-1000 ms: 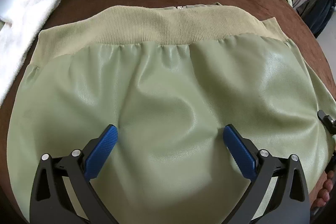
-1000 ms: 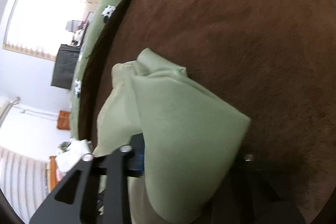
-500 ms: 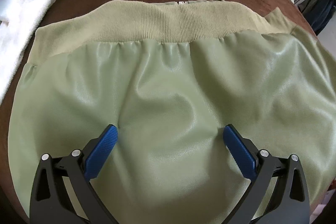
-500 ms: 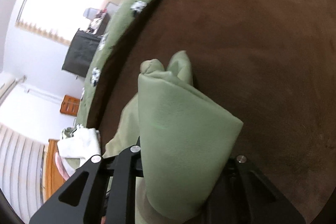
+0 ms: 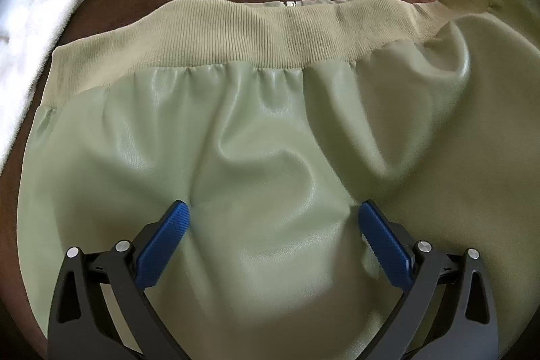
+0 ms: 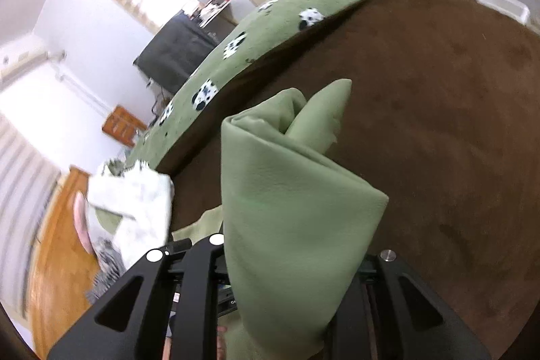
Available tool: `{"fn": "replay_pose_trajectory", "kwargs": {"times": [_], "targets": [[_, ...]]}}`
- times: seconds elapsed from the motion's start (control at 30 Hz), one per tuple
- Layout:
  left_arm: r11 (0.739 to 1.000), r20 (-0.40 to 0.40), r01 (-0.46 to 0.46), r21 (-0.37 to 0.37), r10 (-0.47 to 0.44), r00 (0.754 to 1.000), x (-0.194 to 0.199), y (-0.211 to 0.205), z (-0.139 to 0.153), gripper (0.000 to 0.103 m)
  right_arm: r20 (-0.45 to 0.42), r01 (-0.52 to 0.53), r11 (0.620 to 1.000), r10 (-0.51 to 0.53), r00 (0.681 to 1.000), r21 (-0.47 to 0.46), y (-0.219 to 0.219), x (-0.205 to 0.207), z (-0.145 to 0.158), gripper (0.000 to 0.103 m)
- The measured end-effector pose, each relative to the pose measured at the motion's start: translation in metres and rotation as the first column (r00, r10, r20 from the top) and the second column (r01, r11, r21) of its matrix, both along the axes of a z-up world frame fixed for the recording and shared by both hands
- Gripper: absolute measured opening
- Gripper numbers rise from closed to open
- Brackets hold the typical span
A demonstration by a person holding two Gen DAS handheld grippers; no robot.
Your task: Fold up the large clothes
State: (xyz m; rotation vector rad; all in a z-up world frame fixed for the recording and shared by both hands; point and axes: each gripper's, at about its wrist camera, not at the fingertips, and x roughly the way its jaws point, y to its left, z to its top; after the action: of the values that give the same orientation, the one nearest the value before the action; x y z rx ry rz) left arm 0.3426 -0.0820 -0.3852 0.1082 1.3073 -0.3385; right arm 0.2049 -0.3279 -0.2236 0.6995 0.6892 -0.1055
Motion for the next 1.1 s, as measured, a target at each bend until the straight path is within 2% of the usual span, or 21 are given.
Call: {"fn": "replay_pose_trajectory", "kwargs": {"times": [0.4,0.47,0.63,0.73,0.87,0.93,1.03,1.1], "targets": [[1.0,-0.007,0.003,-0.026,-0.003,1.0,0.002,0.015,0.006,0.097,-0.005,-0.09,0.989,0.09,0.996,-0.115,0.037,0.016,0.022,0.019],[1.0,-0.002,0.008,-0.014,-0.008,1.0,0.002,0.018,0.014,0.096,0.0,-0.111,0.983,0.112,0.994,-0.143,0.045,0.019,0.028,0.019],[0.999,0.072,-0.029,-0.034,0.031,0.997,-0.003,0.051,0.049,0.097,0.005,-0.172,0.961,0.177,0.984,-0.216,0.071,0.025,0.039,0.019],[0.997,0.105,-0.074,-0.014,0.075,0.992,-0.011,0.083,0.06,0.097,-0.007,-0.22,0.937,0.227,0.974,-0.273,0.093,0.031,0.044,0.019],[0.99,0.107,-0.142,0.016,0.139,0.985,-0.027,0.127,0.061,0.097,-0.029,-0.292,0.894,0.301,0.953,-0.34,0.129,0.04,0.045,0.019],[0.982,0.107,-0.182,0.04,0.177,0.978,-0.037,0.154,0.06,0.097,-0.048,-0.341,0.862,0.349,0.936,-0.375,0.152,0.044,0.044,0.019],[0.971,0.104,-0.232,0.058,0.225,0.969,-0.05,0.181,0.061,0.097,-0.09,-0.402,0.785,0.411,0.907,-0.471,0.195,0.048,0.037,0.019],[0.959,0.114,-0.276,0.058,0.268,0.957,-0.062,0.202,0.063,0.097,-0.115,-0.443,0.744,0.45,0.885,-0.501,0.222,0.051,0.028,0.019]]}}
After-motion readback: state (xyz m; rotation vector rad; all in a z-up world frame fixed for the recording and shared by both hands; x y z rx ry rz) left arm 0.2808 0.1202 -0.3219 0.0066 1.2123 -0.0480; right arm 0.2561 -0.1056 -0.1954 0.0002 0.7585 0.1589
